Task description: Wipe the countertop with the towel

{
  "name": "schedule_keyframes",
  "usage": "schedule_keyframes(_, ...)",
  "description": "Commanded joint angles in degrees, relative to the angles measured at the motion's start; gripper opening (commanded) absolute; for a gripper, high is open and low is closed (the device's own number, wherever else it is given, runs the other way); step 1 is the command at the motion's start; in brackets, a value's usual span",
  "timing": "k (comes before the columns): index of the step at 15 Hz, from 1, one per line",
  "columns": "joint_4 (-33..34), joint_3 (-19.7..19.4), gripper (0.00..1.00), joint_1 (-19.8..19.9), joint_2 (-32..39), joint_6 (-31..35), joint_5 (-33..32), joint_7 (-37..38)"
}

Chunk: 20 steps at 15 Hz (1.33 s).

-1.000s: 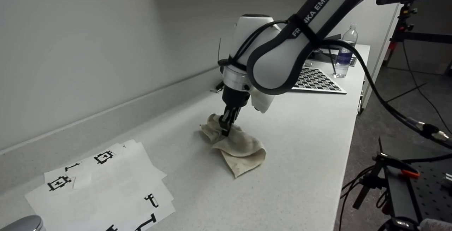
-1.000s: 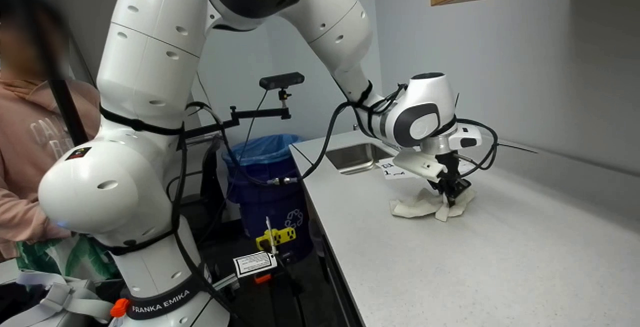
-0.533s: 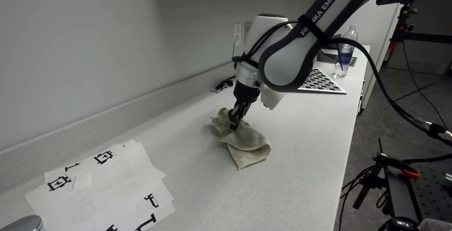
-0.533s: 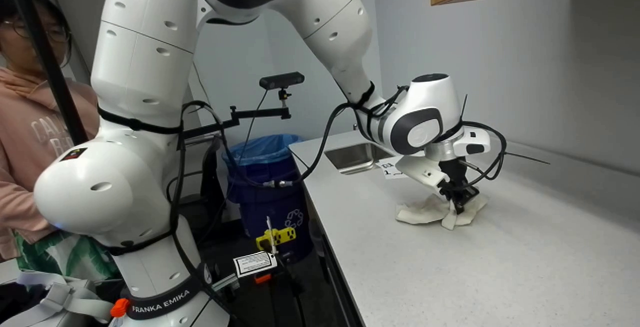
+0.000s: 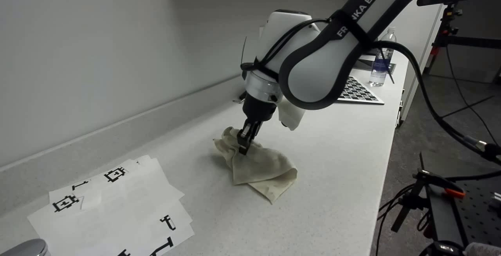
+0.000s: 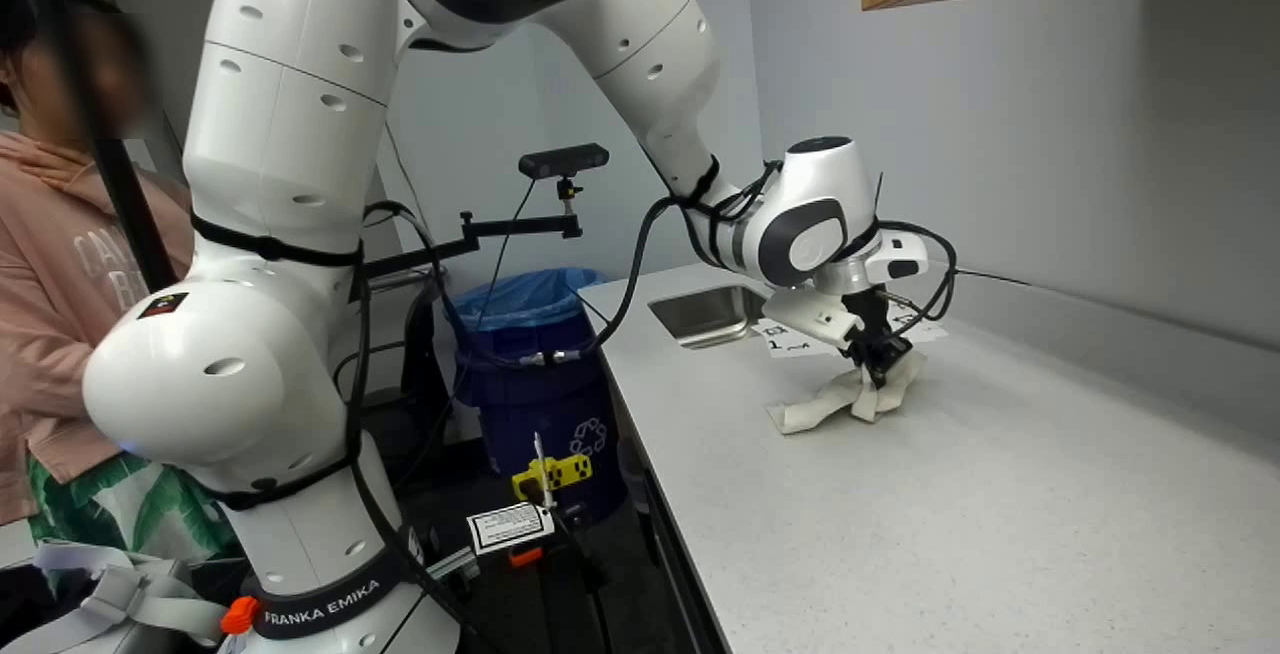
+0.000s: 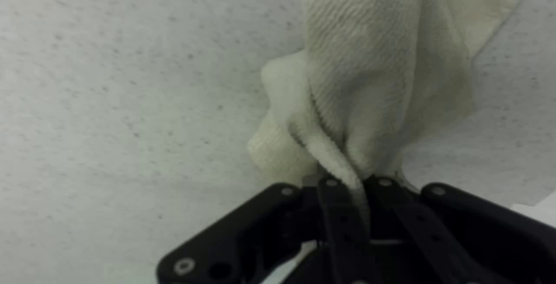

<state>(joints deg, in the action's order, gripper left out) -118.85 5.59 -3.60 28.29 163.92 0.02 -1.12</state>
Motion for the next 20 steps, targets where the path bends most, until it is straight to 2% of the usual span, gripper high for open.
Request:
schedule_keyframes(1, 3.41, 1.62, 0.02, -3.23, 0.34, -2.77, -1.46, -1.06)
schedule_keyframes(5, 7.21, 3.44, 0.02, -5.67, 2.18, -6.83, -2.41, -2.52)
schedule_keyframes(9, 9.71, 3.82, 0.02, -6.27, 4.25, -10.33, -2.67, -3.6)
schedule_keyframes(15, 11.25, 2.95, 0.02, -4.39, 7.26, -12.34, -1.63, -3.6)
schedule_keyframes(20, 9.39, 1.09, 0.02, -2.3, 5.98, -10.93, -1.19, -2.65)
